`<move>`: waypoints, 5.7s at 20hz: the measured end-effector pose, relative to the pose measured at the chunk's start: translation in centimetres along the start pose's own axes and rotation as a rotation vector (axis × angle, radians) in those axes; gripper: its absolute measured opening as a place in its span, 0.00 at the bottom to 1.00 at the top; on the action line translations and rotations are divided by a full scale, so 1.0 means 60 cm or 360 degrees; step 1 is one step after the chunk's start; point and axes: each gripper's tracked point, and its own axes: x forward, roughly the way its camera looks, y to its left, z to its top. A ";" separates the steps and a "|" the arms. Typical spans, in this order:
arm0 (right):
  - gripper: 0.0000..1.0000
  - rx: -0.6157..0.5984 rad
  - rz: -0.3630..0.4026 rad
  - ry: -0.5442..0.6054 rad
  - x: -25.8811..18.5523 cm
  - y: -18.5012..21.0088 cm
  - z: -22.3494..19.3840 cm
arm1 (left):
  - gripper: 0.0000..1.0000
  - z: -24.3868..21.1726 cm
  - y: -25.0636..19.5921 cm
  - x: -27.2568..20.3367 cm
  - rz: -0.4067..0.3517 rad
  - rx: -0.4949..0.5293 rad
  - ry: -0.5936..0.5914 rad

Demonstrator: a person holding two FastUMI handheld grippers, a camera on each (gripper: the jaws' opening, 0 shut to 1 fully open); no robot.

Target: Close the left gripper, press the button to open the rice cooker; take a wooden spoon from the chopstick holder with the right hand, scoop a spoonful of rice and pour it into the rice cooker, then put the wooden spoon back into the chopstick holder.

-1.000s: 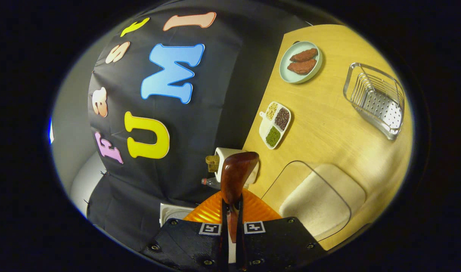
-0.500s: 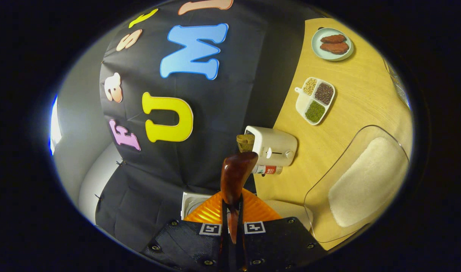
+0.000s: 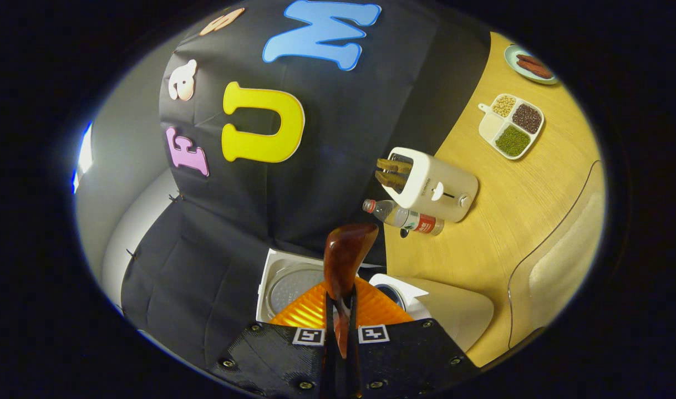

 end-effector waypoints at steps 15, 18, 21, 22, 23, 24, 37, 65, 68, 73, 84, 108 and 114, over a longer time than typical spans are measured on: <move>0.07 -0.0932 -0.0073 0.0174 0.117 0.040 -0.124 | 0.98 -0.030 0.071 -0.043 0.0144 0.0028 0.0079; 0.07 -0.1159 -0.0080 0.0177 0.122 0.048 -0.136 | 0.98 -0.027 0.073 -0.050 0.0151 0.0031 0.0074; 0.07 -0.1382 -0.0084 0.0161 0.124 0.058 -0.141 | 0.98 -0.033 0.080 -0.055 0.0161 0.0016 0.0079; 0.07 -0.1459 -0.0074 0.0157 0.124 0.062 -0.144 | 0.98 -0.034 0.081 -0.055 0.0162 0.0007 0.0081; 0.07 -0.1533 -0.0061 0.0152 0.126 0.066 -0.147 | 0.98 -0.036 0.081 -0.057 0.0163 0.0002 0.0081; 0.07 -0.1607 -0.0050 0.0143 0.125 0.070 -0.146 | 0.98 -0.033 0.082 -0.059 0.0163 0.0002 0.0079; 0.07 -0.2474 -0.0014 0.0008 0.125 0.097 -0.145 | 0.98 -0.025 0.078 -0.056 0.0153 -0.0017 0.0049; 0.07 -0.1107 -0.0549 -0.0639 -0.301 -0.038 0.308 | 0.98 0.072 -0.249 0.049 -0.0378 -0.0092 -0.0118; 0.08 -0.1099 -0.0616 -0.0701 -0.353 -0.064 0.342 | 0.98 0.082 -0.289 0.056 -0.0428 -0.0106 -0.0123; 0.08 -0.1084 -0.0750 -0.0781 -0.434 -0.122 0.388 | 0.98 0.100 -0.345 0.052 -0.0492 -0.0091 -0.0158; 0.08 -0.1051 -0.1075 -0.0742 -0.534 -0.304 0.401 | 0.98 0.113 -0.405 0.025 -0.0529 0.0033 -0.0120; 0.80 -0.1181 -0.1210 -0.0582 -0.573 -0.414 0.356 | 0.95 0.116 -0.430 -0.020 -0.0463 0.0077 -0.0077; 0.99 -0.1348 -0.1288 -0.0752 -0.635 -0.340 0.380 | 0.95 0.122 -0.423 0.020 -0.0439 0.0041 -0.0093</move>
